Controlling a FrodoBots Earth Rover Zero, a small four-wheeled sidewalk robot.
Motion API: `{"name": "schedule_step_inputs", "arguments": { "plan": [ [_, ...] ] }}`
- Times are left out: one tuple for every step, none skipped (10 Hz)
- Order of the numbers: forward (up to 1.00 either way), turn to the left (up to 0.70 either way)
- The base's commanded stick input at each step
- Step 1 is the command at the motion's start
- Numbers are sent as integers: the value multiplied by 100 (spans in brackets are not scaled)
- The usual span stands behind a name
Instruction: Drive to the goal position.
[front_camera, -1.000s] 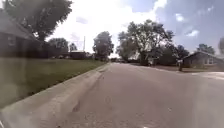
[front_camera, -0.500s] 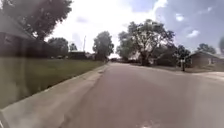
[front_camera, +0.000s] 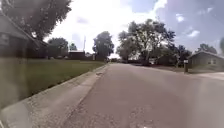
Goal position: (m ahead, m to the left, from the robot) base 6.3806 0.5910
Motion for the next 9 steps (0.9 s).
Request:
{"name": "schedule_step_inputs", "arguments": {
  "plan": [
    [100, 0],
    [100, 0],
    [100, 0],
    [100, -2],
    [100, -1],
    [100, 0],
    [100, 0],
    [100, 0],
    [100, 0]
  ]
}}
